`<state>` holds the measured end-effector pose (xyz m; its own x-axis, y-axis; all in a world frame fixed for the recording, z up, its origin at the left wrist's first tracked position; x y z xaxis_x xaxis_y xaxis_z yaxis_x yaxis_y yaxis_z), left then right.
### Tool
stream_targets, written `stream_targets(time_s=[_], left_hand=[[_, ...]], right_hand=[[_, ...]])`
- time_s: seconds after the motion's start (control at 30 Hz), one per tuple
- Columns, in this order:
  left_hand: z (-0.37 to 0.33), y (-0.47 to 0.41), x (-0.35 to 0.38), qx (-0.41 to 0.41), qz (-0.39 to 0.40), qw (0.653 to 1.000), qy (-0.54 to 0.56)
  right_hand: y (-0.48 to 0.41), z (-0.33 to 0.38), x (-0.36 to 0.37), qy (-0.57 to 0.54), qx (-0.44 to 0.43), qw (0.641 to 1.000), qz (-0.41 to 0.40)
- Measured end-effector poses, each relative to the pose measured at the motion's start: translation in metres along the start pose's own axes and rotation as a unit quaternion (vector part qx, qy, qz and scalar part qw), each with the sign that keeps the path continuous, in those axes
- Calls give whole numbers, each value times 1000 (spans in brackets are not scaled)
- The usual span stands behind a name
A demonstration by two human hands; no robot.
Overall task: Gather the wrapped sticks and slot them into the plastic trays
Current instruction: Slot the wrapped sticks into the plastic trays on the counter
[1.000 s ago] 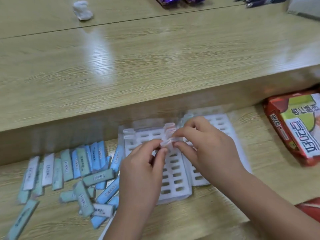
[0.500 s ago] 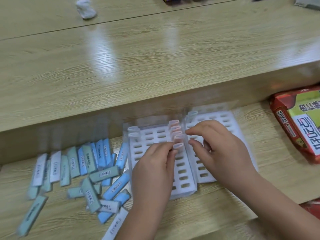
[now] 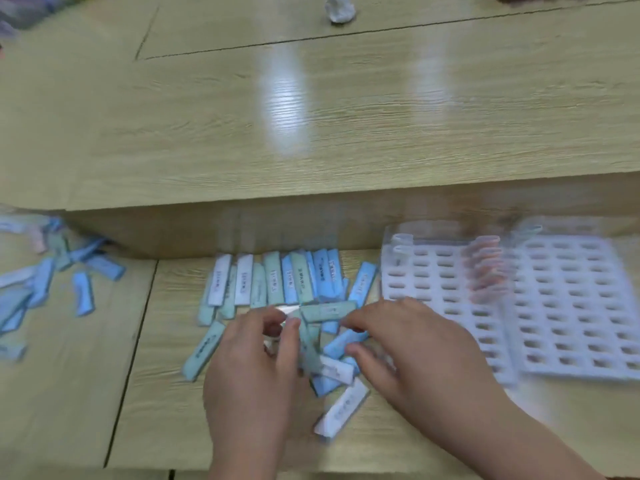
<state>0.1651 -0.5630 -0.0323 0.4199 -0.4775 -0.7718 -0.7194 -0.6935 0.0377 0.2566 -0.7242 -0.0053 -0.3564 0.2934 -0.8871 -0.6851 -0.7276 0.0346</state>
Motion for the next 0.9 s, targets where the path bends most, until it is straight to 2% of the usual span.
stream_targets(time_s=[0.1,0.2,0.3,0.47,0.6,0.7,0.77,0.9], left_hand=[[23,0,4,-78,65,994,-49],[30,-2,10,-117,88,988,-39],[33,-8,9,-105,74,991,-31],[37,-20,3,-28,127,987,-90],[43,-24,-5,-5,127,987,-98],[46,-25,-6,16,124,985,-118],[40,-26,-4,69,134,978,-141],[30,-32,5,149,172,950,-214]], right_hand=[[-15,21,31,27,25,997,71],[-26,32,45,88,57,991,84],[-38,44,47,114,74,989,61],[-47,48,68,87,92,988,90],[-47,42,70,92,119,985,85],[-43,35,63,24,135,989,55],[-40,28,56,-59,142,988,32],[-31,9,30,-241,128,961,-46]])
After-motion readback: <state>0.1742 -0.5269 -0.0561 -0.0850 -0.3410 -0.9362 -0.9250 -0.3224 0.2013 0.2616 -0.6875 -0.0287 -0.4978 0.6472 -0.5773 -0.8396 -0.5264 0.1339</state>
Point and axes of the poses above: each hand's wrist, its own y-axis away from the middle knuckle, its own x-axis out of the palm, z = x × y, the point moved 5 cm from there along -y, towards the middle knuckle, and after that the axes turned 6 degrees about z, right-handed, at the moved point
